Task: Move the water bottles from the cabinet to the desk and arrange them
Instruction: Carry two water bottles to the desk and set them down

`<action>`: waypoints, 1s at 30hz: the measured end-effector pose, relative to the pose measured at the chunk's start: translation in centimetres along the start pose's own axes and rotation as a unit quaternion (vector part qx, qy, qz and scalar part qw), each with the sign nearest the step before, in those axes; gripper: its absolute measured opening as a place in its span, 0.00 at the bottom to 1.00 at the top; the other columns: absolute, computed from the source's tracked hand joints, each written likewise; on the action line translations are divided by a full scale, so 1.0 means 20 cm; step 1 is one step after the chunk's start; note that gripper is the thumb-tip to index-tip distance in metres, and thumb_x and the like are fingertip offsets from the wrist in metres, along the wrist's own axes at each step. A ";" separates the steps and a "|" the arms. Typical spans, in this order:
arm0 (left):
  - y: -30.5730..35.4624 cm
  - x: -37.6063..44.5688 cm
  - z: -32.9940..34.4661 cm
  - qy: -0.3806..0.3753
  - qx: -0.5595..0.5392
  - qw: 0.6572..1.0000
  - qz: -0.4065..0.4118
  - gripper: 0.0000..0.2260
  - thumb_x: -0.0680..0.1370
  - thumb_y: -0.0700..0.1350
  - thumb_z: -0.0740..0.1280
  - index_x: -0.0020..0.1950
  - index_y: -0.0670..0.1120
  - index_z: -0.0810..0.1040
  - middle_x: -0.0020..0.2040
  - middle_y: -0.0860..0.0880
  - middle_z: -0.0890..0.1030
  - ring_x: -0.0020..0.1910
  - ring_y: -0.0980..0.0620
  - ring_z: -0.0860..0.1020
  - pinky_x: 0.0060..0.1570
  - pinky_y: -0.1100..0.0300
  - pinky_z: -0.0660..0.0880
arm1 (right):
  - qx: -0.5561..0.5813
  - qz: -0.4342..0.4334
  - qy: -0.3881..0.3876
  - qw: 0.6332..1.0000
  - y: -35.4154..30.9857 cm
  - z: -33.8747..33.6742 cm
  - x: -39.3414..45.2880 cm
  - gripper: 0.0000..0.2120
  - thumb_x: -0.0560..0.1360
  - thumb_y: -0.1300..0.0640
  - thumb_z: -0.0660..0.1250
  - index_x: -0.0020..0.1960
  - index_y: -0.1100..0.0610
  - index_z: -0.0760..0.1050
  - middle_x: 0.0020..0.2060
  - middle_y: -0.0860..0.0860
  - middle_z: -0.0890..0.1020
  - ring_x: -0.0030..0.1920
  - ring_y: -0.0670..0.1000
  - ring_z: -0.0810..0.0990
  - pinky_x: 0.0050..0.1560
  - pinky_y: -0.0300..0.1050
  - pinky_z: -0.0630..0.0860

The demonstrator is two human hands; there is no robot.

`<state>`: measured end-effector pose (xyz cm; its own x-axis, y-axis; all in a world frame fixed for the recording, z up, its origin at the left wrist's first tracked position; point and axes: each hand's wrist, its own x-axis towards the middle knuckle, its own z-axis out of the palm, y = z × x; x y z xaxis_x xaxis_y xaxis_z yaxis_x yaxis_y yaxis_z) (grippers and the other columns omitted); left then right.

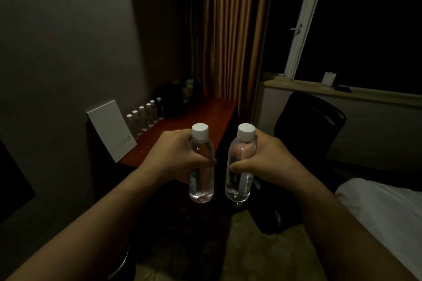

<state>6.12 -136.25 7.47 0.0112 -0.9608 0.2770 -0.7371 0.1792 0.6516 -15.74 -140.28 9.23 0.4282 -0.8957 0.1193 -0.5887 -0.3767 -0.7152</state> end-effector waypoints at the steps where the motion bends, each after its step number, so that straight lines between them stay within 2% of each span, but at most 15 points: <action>1: -0.05 0.09 0.00 0.000 0.001 1.000 -0.004 0.14 0.66 0.51 0.80 0.46 0.56 0.79 0.43 0.58 0.82 0.43 0.64 0.80 0.41 0.67 0.77 | -0.003 0.000 -0.004 1.000 0.02 0.01 0.11 0.30 0.64 0.56 0.81 0.60 0.45 0.68 0.45 0.39 0.76 0.46 0.39 0.75 0.43 0.35 0.71; 3: -0.17 0.27 0.00 0.003 0.004 1.000 -0.013 0.15 0.65 0.53 0.80 0.48 0.55 0.80 0.45 0.57 0.83 0.45 0.62 0.81 0.46 0.60 0.81 | -0.018 -0.005 -0.015 1.000 0.05 0.04 0.33 0.31 0.64 0.55 0.81 0.62 0.46 0.69 0.46 0.40 0.76 0.48 0.41 0.76 0.43 0.35 0.72; 5: -0.29 0.47 -0.02 0.010 0.015 1.000 -0.017 0.17 0.65 0.53 0.80 0.49 0.54 0.81 0.45 0.56 0.83 0.45 0.61 0.81 0.47 0.57 0.82 | -0.029 -0.008 -0.025 0.999 0.07 0.08 0.55 0.33 0.64 0.54 0.81 0.63 0.47 0.69 0.49 0.41 0.76 0.52 0.45 0.77 0.46 0.38 0.74; 7: -0.41 0.67 -0.05 0.027 0.027 0.999 -0.017 0.17 0.64 0.55 0.80 0.48 0.53 0.81 0.44 0.56 0.83 0.44 0.61 0.81 0.46 0.57 0.82 | -0.027 -0.014 -0.027 0.999 0.07 0.11 0.79 0.33 0.64 0.54 0.81 0.63 0.46 0.69 0.50 0.42 0.77 0.53 0.46 0.78 0.50 0.41 0.75; 11: -0.63 1.03 -0.16 0.069 0.067 0.995 -0.028 0.18 0.63 0.59 0.80 0.46 0.53 0.81 0.41 0.57 0.82 0.41 0.62 0.80 0.41 0.59 0.80 | -0.031 -0.030 -0.032 0.999 0.06 0.18 1.26 0.32 0.63 0.52 0.81 0.62 0.46 0.69 0.52 0.43 0.78 0.53 0.46 0.79 0.50 0.41 0.77; 14: -0.79 1.26 -0.24 0.084 0.103 0.990 -0.040 0.17 0.63 0.60 0.79 0.43 0.53 0.79 0.37 0.58 0.79 0.39 0.61 0.78 0.36 0.64 0.74 | -0.035 -0.038 -0.036 0.998 0.06 0.25 1.57 0.33 0.62 0.51 0.81 0.62 0.47 0.69 0.53 0.45 0.78 0.54 0.47 0.79 0.52 0.44 0.79; 18: -1.01 1.49 -0.31 0.087 0.144 0.984 -0.057 0.20 0.63 0.61 0.78 0.47 0.52 0.80 0.40 0.56 0.80 0.41 0.60 0.78 0.38 0.62 0.74 | -0.031 -0.055 -0.047 0.997 0.09 0.40 1.91 0.36 0.64 0.52 0.81 0.67 0.47 0.67 0.57 0.46 0.78 0.56 0.48 0.79 0.55 0.47 0.80; 21: -1.17 1.61 -0.34 0.104 0.157 0.978 -0.094 0.21 0.62 0.63 0.76 0.46 0.52 0.79 0.42 0.55 0.81 0.42 0.57 0.78 0.38 0.60 0.76 | -0.025 -0.066 -0.074 0.995 0.11 0.51 2.16 0.37 0.64 0.53 0.81 0.68 0.48 0.67 0.58 0.47 0.79 0.57 0.49 0.79 0.52 0.43 0.79; 24: -1.32 1.71 -0.36 0.119 0.163 0.969 -0.140 0.23 0.59 0.66 0.73 0.46 0.53 0.79 0.43 0.54 0.82 0.44 0.55 0.80 0.43 0.52 0.80 | -0.033 -0.076 -0.097 0.992 0.12 0.60 2.40 0.35 0.64 0.53 0.81 0.67 0.48 0.67 0.57 0.47 0.79 0.54 0.47 0.78 0.49 0.39 0.75; 30: -1.64 1.94 -0.36 0.147 0.165 0.945 -0.243 0.23 0.60 0.63 0.76 0.48 0.52 0.79 0.44 0.54 0.83 0.45 0.54 0.80 0.44 0.54 0.79 | -0.020 -0.095 -0.148 0.984 0.21 0.76 2.91 0.39 0.64 0.53 0.81 0.69 0.48 0.66 0.60 0.49 0.78 0.55 0.47 0.77 0.55 0.45 0.79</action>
<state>35.54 -177.94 2.03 0.5530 -0.8043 0.2175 -0.7670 -0.3894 0.5099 17.11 -190.33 2.77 0.7106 -0.7025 0.0388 -0.5027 -0.5456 -0.6705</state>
